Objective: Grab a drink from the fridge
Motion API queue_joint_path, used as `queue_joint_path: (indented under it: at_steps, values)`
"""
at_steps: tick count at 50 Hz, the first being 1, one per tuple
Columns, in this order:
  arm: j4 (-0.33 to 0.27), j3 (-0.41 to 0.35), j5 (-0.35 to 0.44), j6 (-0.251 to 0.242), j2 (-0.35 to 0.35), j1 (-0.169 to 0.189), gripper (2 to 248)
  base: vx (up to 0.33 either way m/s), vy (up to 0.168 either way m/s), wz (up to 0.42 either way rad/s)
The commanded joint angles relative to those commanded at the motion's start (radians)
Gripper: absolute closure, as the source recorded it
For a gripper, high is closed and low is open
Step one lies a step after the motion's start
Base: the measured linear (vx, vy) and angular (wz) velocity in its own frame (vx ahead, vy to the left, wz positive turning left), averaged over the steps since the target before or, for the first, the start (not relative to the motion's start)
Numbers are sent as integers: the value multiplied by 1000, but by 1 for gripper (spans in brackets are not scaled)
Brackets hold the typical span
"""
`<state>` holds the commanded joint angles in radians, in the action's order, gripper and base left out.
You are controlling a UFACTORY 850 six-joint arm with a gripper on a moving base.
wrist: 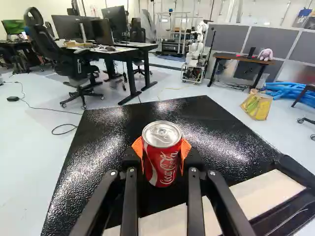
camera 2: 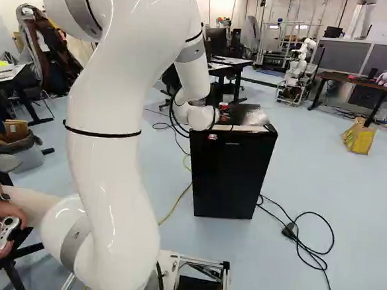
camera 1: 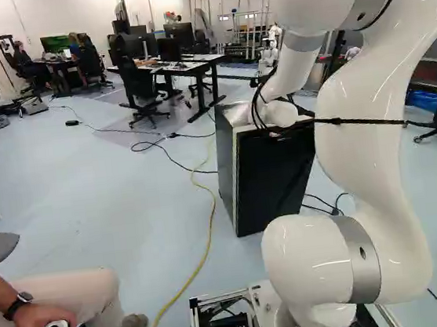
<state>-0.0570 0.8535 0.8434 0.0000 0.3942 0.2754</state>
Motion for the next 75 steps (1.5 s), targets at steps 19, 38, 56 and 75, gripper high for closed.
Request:
queue_joint_path:
  at_steps: [19, 38, 56, 75]
  values:
    - [0, -2, 0, 0, -38, 0, 159, 0, 0, 0]
    - [0, -1, 0, 0, -66, 0, 159, 0, 0, 0]
    - [1, -11, 0, 0, -75, -4, 159, 0, 0, 0]
    - [4, -61, 2, 0, -115, -22, 159, 0, 0, 0]
